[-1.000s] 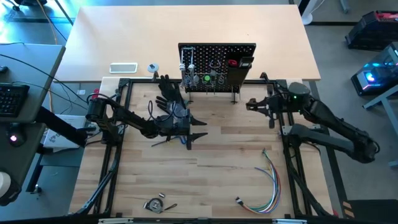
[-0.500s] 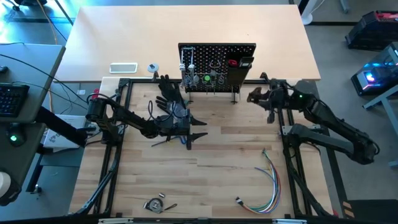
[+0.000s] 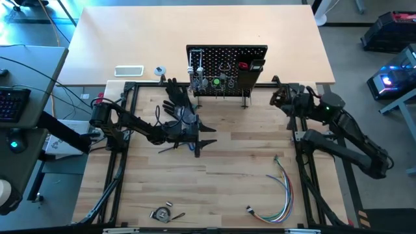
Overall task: Hang tools onto peg board
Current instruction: Hang the black pliers on the pegboard
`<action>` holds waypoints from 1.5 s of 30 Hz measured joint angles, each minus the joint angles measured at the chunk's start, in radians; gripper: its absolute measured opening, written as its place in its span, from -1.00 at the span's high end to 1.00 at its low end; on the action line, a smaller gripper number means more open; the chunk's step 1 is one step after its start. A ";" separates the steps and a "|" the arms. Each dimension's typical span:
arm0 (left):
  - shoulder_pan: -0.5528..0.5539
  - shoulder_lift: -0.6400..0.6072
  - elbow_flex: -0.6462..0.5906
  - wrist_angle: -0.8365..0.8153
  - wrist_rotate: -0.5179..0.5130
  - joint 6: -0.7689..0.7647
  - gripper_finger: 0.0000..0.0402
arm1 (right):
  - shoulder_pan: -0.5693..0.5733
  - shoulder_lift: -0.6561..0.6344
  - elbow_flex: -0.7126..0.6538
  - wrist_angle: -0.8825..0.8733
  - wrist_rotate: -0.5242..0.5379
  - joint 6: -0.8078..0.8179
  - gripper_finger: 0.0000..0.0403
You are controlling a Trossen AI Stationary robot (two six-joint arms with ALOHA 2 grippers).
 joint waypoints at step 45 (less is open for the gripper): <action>0.003 0.000 0.000 -0.017 -0.006 -0.010 -0.01 | -0.184 0.494 -0.561 0.944 -0.322 0.002 0.90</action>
